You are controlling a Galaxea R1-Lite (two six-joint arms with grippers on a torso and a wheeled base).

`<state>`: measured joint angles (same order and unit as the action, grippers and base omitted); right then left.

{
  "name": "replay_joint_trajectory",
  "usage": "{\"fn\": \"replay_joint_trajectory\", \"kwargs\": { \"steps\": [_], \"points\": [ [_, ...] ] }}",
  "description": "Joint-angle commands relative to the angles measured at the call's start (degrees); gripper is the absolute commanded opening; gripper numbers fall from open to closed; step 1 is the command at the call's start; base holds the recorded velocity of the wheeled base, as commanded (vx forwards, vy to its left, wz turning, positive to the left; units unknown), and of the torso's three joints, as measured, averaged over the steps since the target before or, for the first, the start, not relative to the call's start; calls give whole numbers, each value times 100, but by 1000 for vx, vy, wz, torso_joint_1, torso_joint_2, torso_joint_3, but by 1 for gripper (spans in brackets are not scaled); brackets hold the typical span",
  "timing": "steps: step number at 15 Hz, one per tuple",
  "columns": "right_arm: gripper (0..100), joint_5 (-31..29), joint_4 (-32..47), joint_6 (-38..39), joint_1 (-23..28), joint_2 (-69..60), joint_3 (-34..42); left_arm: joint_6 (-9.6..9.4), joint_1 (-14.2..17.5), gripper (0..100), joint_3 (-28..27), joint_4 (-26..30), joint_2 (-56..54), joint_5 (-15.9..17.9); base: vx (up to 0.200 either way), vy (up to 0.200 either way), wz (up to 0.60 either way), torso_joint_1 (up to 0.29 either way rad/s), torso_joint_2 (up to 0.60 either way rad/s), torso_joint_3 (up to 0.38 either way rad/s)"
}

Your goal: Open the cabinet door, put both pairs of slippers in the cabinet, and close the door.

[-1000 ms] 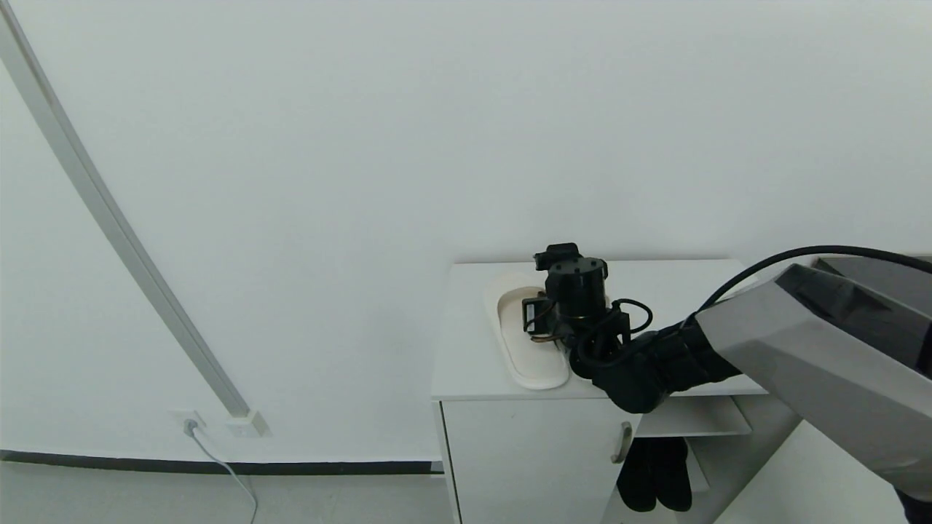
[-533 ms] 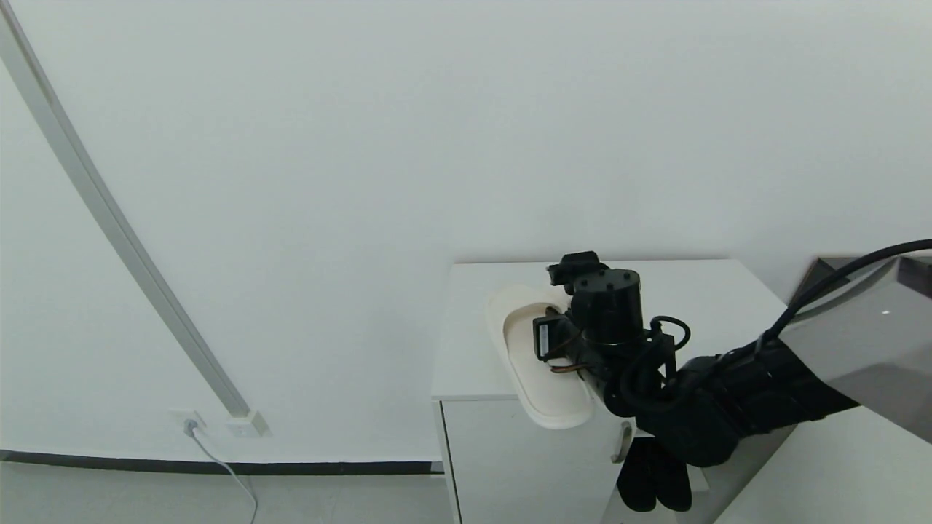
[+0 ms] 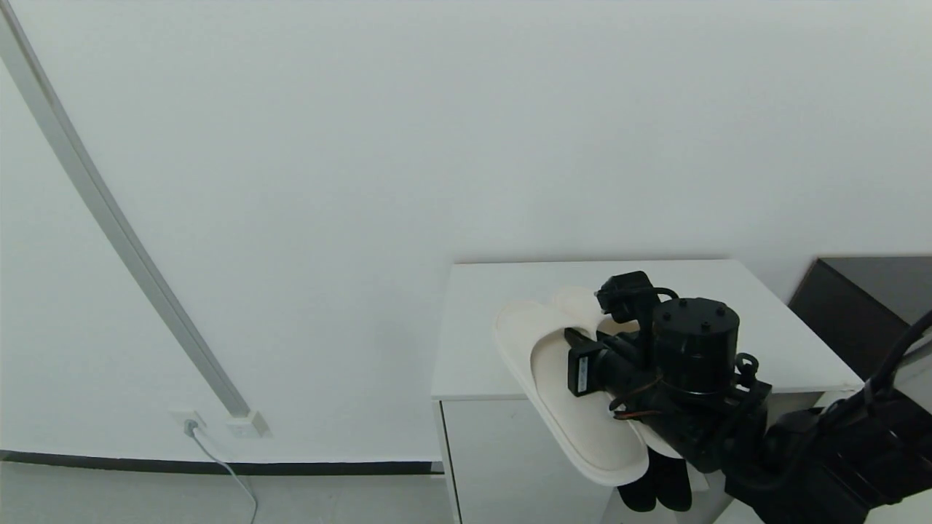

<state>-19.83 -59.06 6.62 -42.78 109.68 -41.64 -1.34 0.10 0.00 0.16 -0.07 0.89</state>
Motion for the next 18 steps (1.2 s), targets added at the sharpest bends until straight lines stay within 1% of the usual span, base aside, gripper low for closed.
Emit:
{"fn": "replay_joint_trajectory", "kwargs": {
  "steps": [1,4,18],
  "points": [
    [0,-12,9,-20,-11,-131,104,2,8,0,0,2,7,-1,0,0,0,0,0,0],
    [0,-12,0,-82,-3,-122,148,2,8,0,0,2,7,-1,0,0,0,0,0,0],
    [0,-20,0,-99,-3,-105,244,2,8,0,0,2,7,-1,-200,0,0,0,4,1]
  ]
}}
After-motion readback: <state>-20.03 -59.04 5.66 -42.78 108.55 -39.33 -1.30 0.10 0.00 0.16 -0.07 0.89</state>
